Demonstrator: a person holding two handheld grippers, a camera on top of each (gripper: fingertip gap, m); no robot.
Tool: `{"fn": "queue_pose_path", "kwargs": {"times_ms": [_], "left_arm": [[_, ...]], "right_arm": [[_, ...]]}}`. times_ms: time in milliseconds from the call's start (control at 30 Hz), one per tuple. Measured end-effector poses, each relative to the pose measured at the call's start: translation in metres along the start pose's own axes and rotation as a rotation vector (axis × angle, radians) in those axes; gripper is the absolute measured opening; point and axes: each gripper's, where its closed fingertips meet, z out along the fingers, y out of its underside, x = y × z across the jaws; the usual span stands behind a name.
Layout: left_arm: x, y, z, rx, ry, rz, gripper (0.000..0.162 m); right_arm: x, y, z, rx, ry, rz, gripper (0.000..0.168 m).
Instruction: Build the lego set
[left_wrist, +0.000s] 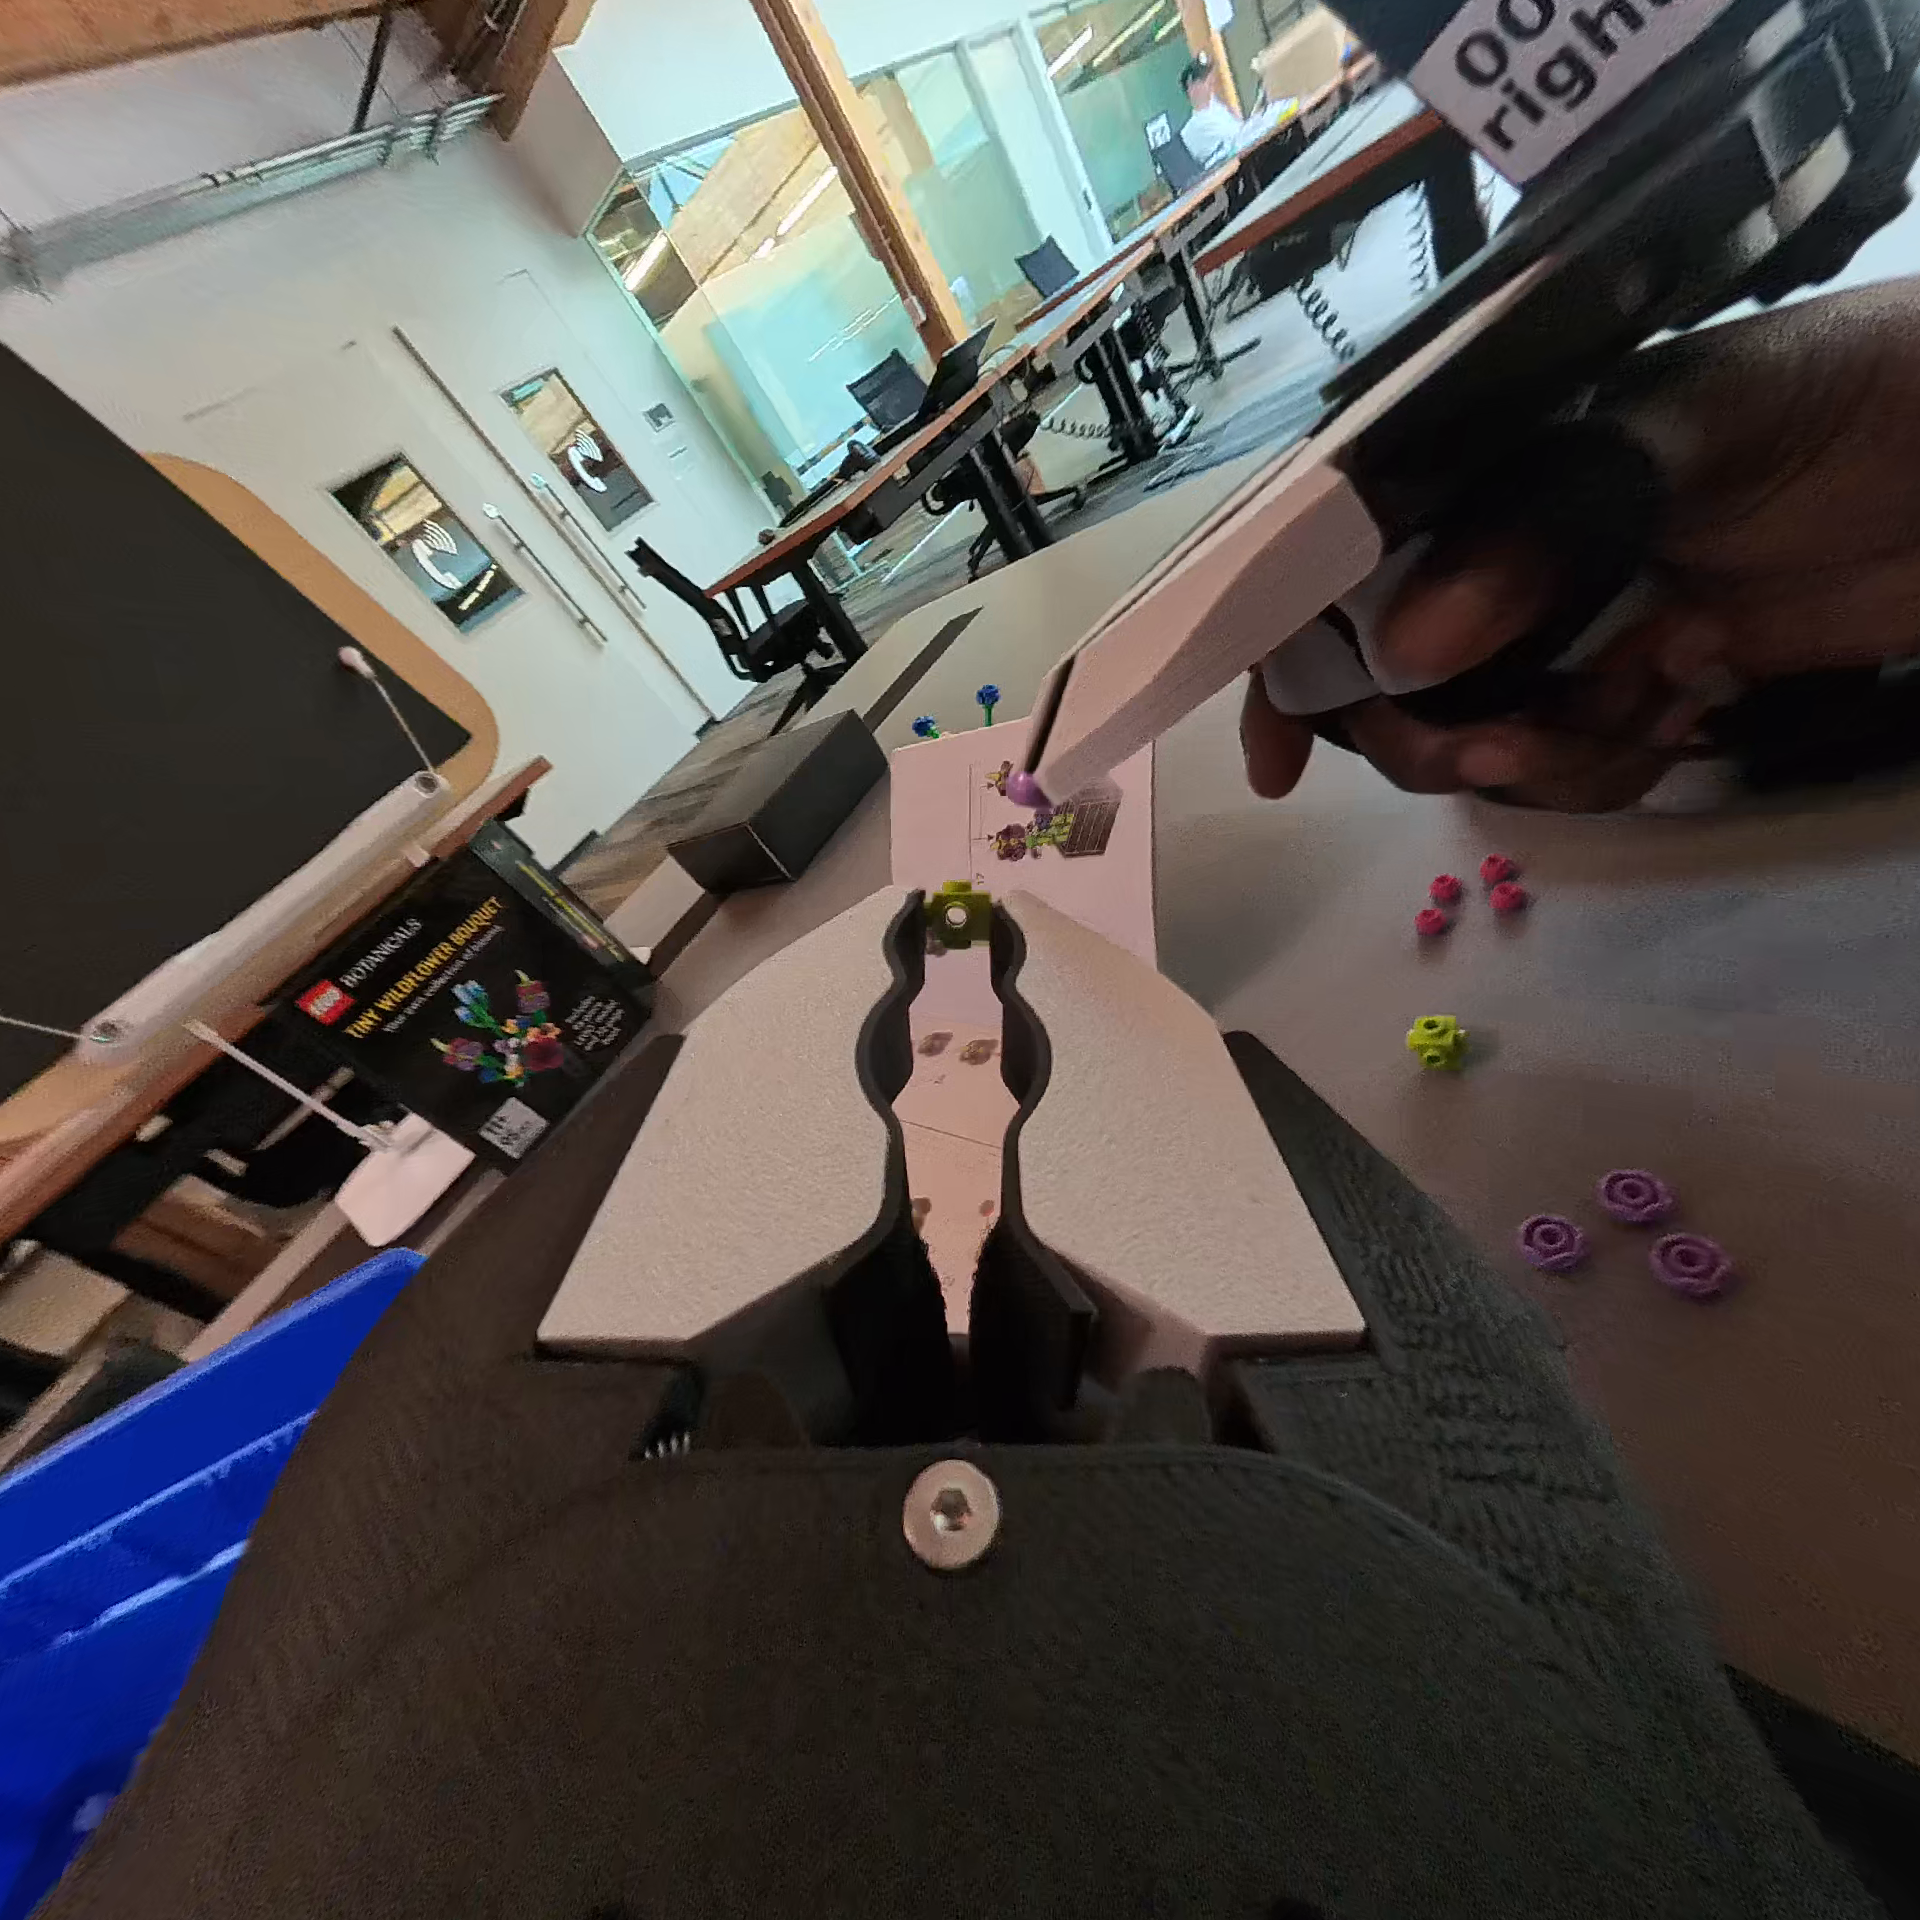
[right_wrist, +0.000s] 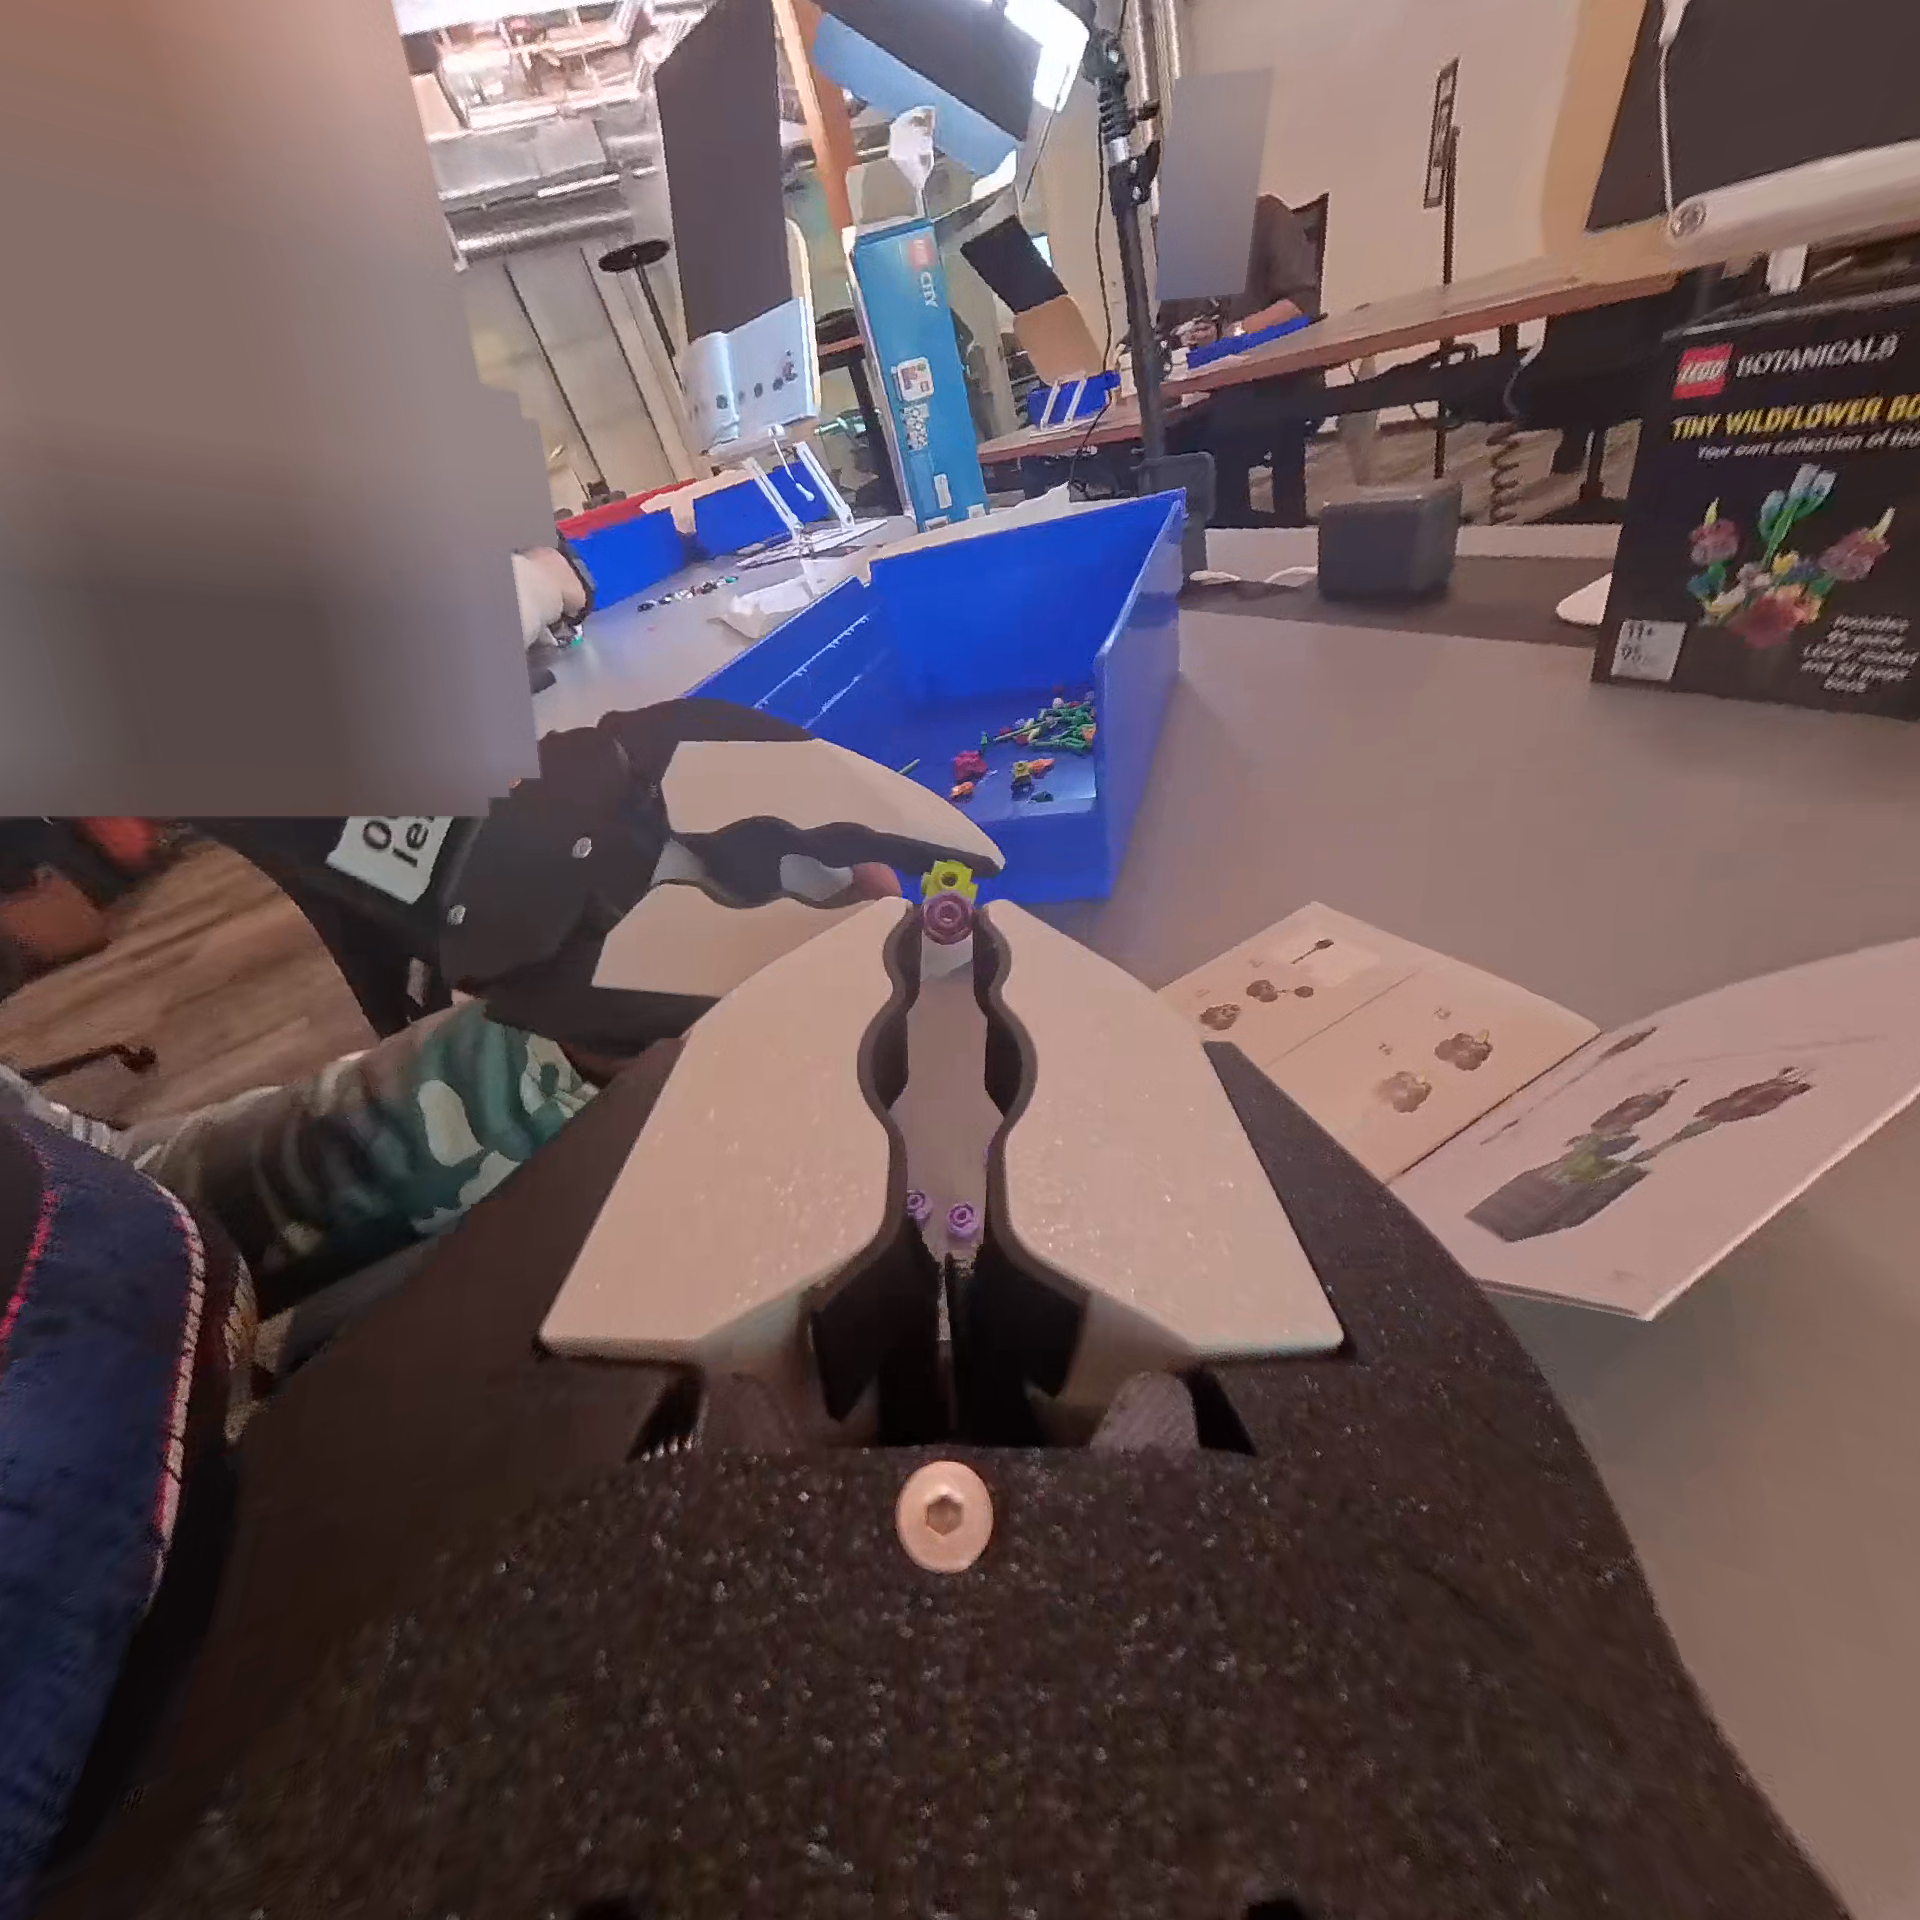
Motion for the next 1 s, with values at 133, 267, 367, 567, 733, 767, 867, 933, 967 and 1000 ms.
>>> {"fn": "queue_pose_path", "kwargs": {"times_ms": [133,267,367,567,733,767,867,933,967,1000], "left_arm": [[0.005,-0.002,0.001,-0.006,-0.001,0.055,0.012],[0.009,0.003,0.003,-0.046,0.012,0.085,0.012],[0.014,0.006,0.005,-0.073,0.013,0.142,0.012],[0.015,0.004,0.005,-0.062,0.013,0.148,0.012],[0.016,0.003,0.005,-0.054,0.01,0.16,0.012],[0.016,0.003,0.005,-0.052,0.01,0.159,0.012],[0.017,0.003,0.004,-0.052,0.015,0.172,0.012],[0.019,0.004,0.004,-0.051,0.025,0.191,0.011],[0.02,0.004,0.004,-0.05,0.029,0.202,0.011],[0.021,0.005,0.004,-0.054,0.032,0.218,0.011]], "right_arm": [[0.0,0.003,0.003,0.019,0.001,0.045,0.009],[0.002,0.005,0.003,0.015,0.007,0.039,0.009],[0.002,0.006,0.004,0.01,0.012,0.03,0.009],[0.003,0.011,0.006,-0.01,0.024,0.016,0.009],[0.001,0.012,0.005,-0.011,0.017,0.018,0.009],[0.001,0.012,0.005,-0.013,0.02,0.014,0.009],[0.0,0.015,0.005,-0.031,0.017,0.021,0.009],[0.0,0.017,0.003,-0.046,0.004,0.029,0.009],[0.0,0.018,0.002,-0.052,0.001,0.03,0.009],[0.0,0.019,0.002,-0.067,0.002,0.027,0.009]]}}
